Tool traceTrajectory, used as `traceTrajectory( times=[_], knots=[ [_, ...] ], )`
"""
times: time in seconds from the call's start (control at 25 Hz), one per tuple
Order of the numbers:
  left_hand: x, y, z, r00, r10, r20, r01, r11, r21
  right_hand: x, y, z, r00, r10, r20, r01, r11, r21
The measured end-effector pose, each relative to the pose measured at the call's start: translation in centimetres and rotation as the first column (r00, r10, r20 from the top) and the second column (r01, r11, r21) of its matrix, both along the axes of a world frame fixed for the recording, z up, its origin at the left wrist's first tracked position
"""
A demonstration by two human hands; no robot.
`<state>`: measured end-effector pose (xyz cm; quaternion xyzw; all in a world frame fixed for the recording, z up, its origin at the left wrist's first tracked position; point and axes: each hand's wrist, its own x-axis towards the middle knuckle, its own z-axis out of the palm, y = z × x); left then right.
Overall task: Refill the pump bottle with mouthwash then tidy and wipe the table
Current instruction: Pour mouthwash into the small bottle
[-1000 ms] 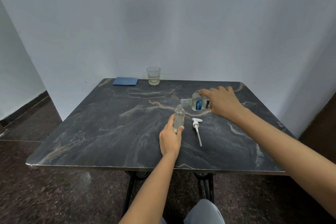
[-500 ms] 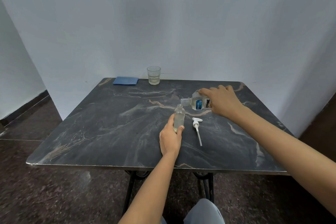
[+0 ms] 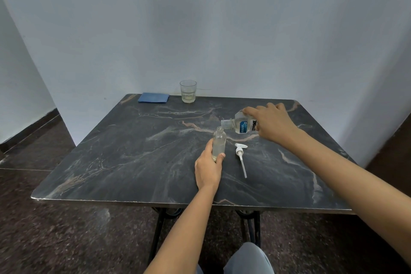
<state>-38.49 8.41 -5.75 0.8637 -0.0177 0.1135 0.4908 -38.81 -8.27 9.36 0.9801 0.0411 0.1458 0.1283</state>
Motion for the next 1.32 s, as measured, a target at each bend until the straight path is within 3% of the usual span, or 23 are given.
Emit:
traceTrajectory(
  times=[1.32],
  knots=[
    [0.04, 0.01, -0.1, 1.0, -0.013, 0.011, 0.013, 1.0, -0.016, -0.35, 0.48, 0.66, 1.0, 0.015, 0.004, -0.014, 0.998, -0.064]
  ],
)
